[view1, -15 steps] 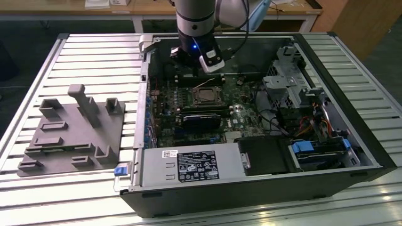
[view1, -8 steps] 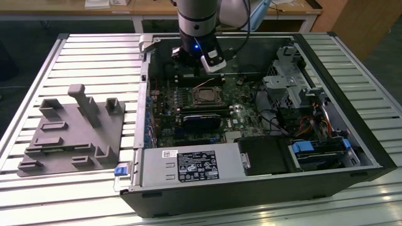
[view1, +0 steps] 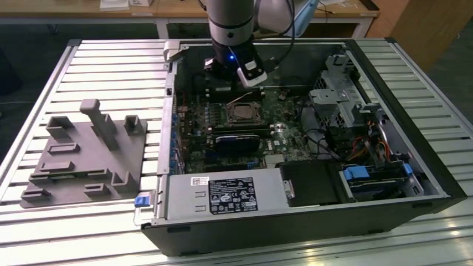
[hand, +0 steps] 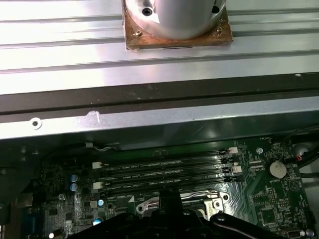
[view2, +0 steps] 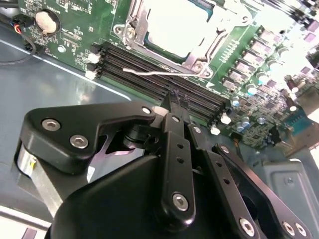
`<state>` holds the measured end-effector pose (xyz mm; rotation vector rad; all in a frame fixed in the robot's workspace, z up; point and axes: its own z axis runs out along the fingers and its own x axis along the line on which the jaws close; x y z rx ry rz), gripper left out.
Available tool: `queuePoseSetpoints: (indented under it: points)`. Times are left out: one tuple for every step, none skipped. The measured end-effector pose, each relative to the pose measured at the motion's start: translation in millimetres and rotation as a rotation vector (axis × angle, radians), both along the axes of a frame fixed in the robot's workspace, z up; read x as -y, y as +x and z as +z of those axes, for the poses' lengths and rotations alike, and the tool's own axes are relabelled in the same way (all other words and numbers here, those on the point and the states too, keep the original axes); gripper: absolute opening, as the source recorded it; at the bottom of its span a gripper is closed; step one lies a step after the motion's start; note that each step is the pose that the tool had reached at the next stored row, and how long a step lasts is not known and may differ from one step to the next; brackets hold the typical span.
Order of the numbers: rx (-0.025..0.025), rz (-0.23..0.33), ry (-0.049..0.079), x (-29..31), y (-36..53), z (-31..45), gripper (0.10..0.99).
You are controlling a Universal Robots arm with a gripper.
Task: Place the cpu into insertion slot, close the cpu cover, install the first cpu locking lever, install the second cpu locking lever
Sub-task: 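Install the first cpu locking lever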
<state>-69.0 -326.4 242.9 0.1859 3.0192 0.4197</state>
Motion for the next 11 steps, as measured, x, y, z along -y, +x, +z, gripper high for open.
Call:
queuePoseSetpoints:
  points:
    - [0.0036, 0.0, 0.0, 0.0, 0.0, -1.0, 0.106]
    - [0.0062, 0.0, 0.0, 0.1, 0.0, -1.9, 0.106]
    - [0.0076, -0.001, 0.0, 0.1, 0.0, -2.7, 0.106]
    - [0.0092, -0.002, -0.001, 0.1, 0.0, -3.5, 0.106]
    - [0.0109, -0.003, -0.001, 0.1, 0.0, -4.3, 0.106]
    - [0.0124, -0.006, -0.002, 0.1, 0.0, -5.2, 0.106]
    - [0.0137, -0.009, -0.004, 0.1, 0.0, -6.1, 0.106]
    - [0.0149, -0.012, -0.005, 0.1, 0.0, -7.0, 0.106]
    - [0.0159, -0.015, -0.007, 0.1, 0.0, -7.8, 0.106]
    - [0.0167, -0.019, -0.01, 0.1, 0.0, -8.5, 0.106]
    - [0.0172, -0.023, -0.013, 0.1, 0.0, -9.2, 0.106]
